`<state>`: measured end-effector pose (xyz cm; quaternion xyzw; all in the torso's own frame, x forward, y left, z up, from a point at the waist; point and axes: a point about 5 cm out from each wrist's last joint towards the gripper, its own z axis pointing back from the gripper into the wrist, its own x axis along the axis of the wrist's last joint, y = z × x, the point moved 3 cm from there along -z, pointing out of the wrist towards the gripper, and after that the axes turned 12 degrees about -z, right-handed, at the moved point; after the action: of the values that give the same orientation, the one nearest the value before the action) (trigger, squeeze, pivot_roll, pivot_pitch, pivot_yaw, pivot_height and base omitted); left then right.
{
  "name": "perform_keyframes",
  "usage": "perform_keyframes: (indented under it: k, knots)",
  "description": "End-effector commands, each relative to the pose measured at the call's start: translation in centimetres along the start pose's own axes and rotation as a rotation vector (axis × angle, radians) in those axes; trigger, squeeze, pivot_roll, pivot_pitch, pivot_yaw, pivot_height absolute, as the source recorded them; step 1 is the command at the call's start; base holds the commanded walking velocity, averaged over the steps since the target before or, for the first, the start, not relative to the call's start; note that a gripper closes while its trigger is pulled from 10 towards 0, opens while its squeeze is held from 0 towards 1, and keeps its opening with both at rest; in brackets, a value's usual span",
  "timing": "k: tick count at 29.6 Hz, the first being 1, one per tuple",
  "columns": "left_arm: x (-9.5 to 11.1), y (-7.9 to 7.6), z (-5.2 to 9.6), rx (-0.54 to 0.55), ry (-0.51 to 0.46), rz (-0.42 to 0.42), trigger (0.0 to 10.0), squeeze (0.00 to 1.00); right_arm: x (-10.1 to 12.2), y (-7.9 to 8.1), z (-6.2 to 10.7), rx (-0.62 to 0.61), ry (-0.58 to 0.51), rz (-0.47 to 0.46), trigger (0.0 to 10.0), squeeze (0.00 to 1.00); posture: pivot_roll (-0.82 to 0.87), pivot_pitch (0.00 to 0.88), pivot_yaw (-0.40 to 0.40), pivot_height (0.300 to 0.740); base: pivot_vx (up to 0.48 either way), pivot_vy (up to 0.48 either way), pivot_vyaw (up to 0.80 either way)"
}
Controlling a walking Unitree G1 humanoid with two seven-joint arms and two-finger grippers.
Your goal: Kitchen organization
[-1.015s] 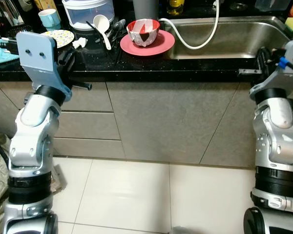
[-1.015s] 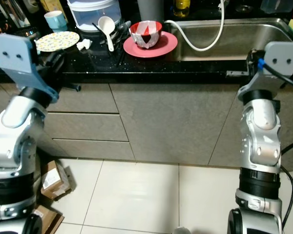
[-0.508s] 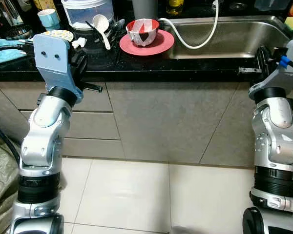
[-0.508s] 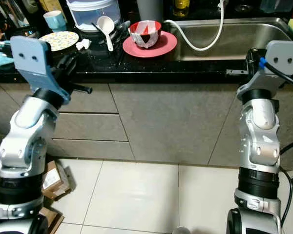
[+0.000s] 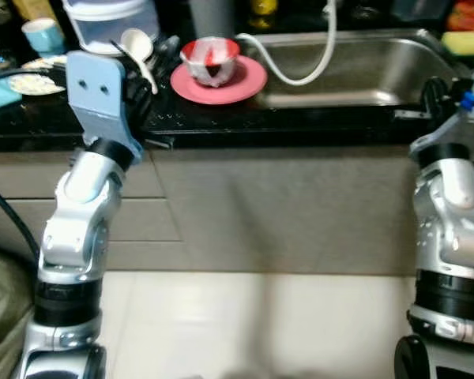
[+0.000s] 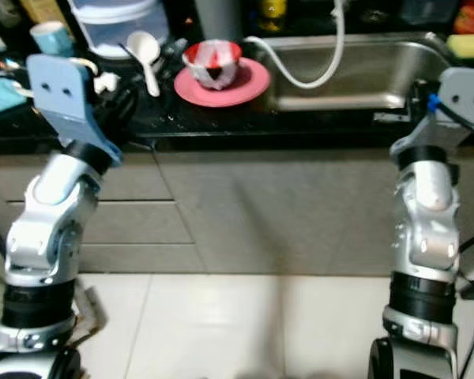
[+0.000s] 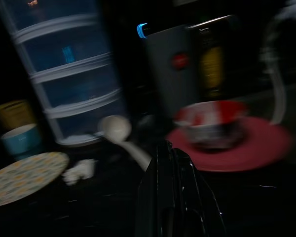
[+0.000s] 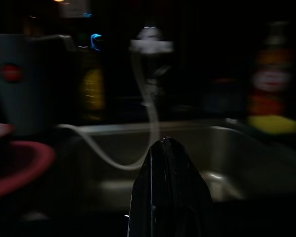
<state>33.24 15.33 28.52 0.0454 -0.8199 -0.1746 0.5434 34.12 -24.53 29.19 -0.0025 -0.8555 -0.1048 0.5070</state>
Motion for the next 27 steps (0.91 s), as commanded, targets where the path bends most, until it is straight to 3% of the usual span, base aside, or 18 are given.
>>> perform_keyframes:
  k: [1, 14, 27]
  knots:
    - [-0.3, 0.2, 0.0, 0.006, 0.013, -0.004, 10.0, 0.00, -0.2, 0.6, 0.0, 0.022, 0.006, -0.004, 10.0, 0.00, -0.10, 0.075, 0.088, 0.740, 0.480, 0.000, 0.00]
    - [-0.3, -0.2, -0.1, -0.011, 0.012, -0.002, 10.0, 0.00, -0.2, 0.7, -0.1, 0.026, 0.009, -0.006, 10.0, 0.00, -0.10, 0.070, 0.087, 0.740, 0.415, 0.000, 0.00]
    - [0.0, -1.0, -0.1, -0.034, -0.005, -0.008, 10.0, 0.00, -0.4, 0.6, -0.1, 0.022, 0.013, -0.004, 10.0, 0.00, -0.10, 0.069, 0.087, 0.740, 0.000, 0.000, 0.00]
